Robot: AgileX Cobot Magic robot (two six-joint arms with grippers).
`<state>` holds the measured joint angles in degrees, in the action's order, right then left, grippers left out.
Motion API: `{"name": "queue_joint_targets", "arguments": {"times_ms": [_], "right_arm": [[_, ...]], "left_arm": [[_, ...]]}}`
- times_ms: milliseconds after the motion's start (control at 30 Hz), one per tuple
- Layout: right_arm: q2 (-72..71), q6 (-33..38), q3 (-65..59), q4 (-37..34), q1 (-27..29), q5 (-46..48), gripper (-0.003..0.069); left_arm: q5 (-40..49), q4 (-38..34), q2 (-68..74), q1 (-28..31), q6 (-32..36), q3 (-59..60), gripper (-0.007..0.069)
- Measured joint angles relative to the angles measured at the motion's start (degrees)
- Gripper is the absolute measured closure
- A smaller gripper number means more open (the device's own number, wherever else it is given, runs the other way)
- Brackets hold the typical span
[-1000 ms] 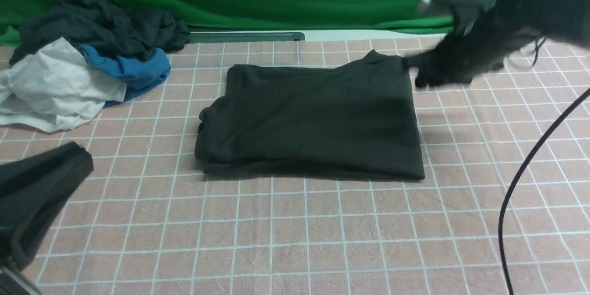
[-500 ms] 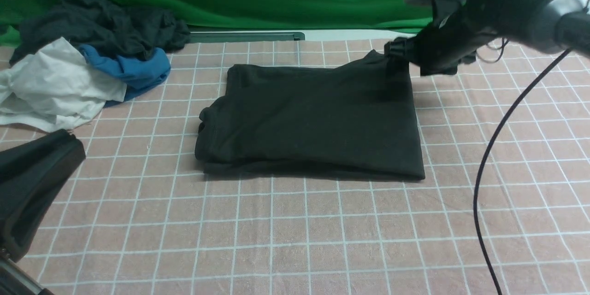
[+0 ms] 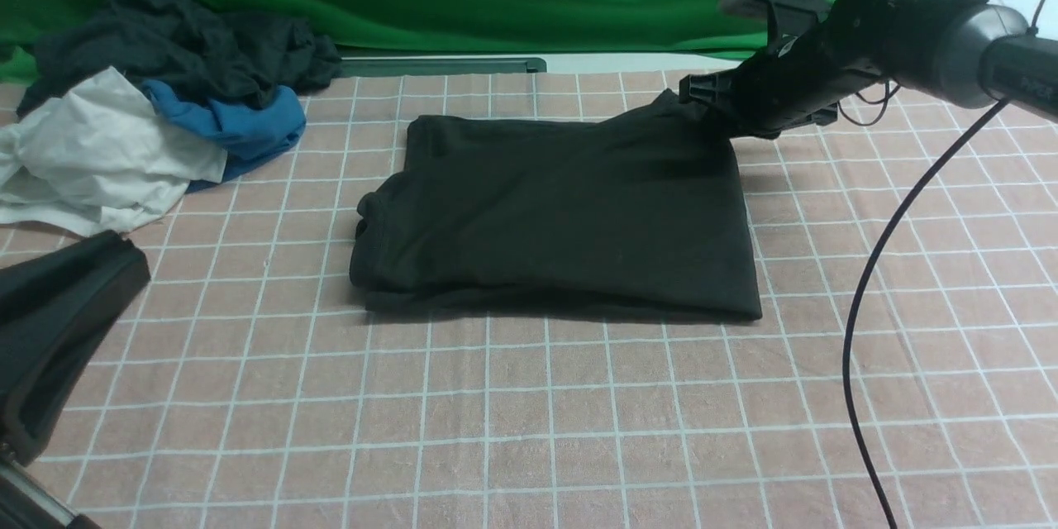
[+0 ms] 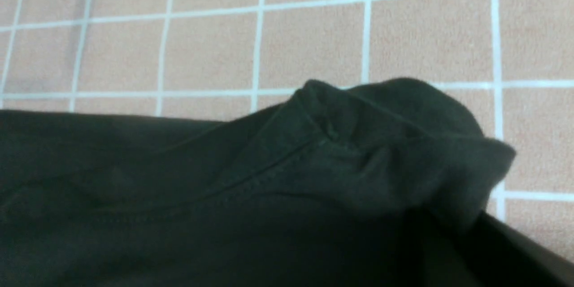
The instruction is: Fold a long-sleeved shirt over a pink coffee tablecloth.
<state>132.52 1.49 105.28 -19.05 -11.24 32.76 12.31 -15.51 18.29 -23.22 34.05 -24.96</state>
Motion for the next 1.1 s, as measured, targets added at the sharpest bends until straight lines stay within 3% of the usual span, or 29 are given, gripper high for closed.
{"name": "queue_joint_targets", "arguments": {"times_ms": [100, 267, 367, 467, 567, 667, 1100], "right_arm": [[0.00, 0.41, 0.00, -0.08, 0.13, -0.38, 0.0547], [-2.11, 2.37, 0.00, 0.53, 0.53, 0.39, 0.0291], [-5.29, 3.23, 0.00, 3.21, 0.55, 3.42, 0.0224], [-10.52, 3.48, 0.00, 8.59, 0.55, 9.45, 0.0284], [-17.29, 3.50, -1.30, 12.21, 0.55, 16.54, 0.0431], [-26.04, 3.33, -5.92, 13.12, 0.55, 20.87, 0.0524], [-67.24, -5.61, -37.21, 13.42, -5.40, 19.08, 0.0526]], "left_arm": [[-1.68, 0.22, 0.00, 0.00, 0.00, 0.00, 0.0608], [-2.20, 0.22, -0.20, 0.00, 0.00, 0.00, 0.0608], [-2.31, -0.59, -1.24, 0.00, 0.00, 0.00, 0.0608], [-1.94, -1.70, -3.74, 0.00, 0.00, 0.00, 0.0608], [1.51, -2.30, -7.57, 0.00, 0.00, 0.00, 0.0608], [6.48, -2.40, -11.82, 0.00, 0.00, 0.05, 0.0608], [13.72, -1.98, -15.18, 0.00, 0.00, 0.11, 0.0608]]}}
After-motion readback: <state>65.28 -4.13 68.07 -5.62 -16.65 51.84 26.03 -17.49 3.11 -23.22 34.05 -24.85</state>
